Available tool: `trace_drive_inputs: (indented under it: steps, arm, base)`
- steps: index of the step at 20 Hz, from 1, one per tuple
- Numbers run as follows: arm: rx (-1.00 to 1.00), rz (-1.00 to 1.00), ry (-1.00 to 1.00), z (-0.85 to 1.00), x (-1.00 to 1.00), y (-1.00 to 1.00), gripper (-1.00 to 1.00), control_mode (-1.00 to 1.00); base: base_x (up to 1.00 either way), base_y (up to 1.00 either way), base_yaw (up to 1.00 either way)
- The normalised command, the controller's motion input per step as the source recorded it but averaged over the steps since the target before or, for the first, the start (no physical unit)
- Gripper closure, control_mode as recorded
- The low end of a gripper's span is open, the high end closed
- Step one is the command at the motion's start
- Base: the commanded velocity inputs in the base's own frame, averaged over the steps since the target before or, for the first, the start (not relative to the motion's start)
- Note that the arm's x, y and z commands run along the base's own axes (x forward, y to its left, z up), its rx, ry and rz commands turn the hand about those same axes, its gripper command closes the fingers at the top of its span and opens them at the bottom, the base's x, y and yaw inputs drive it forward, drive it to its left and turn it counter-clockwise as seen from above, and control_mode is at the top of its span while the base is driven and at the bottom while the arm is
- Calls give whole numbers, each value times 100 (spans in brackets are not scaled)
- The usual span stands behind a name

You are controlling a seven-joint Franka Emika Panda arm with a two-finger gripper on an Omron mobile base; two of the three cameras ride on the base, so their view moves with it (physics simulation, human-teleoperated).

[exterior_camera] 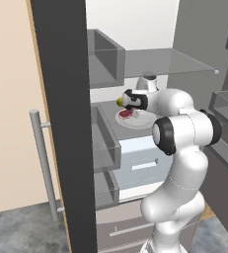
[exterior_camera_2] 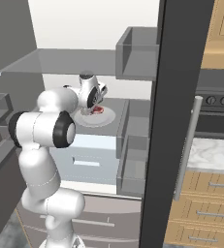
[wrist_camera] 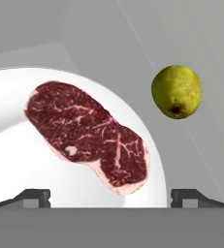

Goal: Retrieve the steak from the fridge and place it on the saucepan with marinade on the stove.

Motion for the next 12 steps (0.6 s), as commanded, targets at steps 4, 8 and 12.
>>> trace_drive_inputs:
  steps: [4, 8, 12]
  arm:
    - [0, 0, 3, -5, 0, 0, -100, -100]
    - [0, 0, 5, -11, 2, 0, -100, -100]
    - [0, 0, 9, -5, 9, 5, -100, -100]
  base:
    - [0, 0, 0]
    - [0, 0, 0]
    - [0, 0, 0]
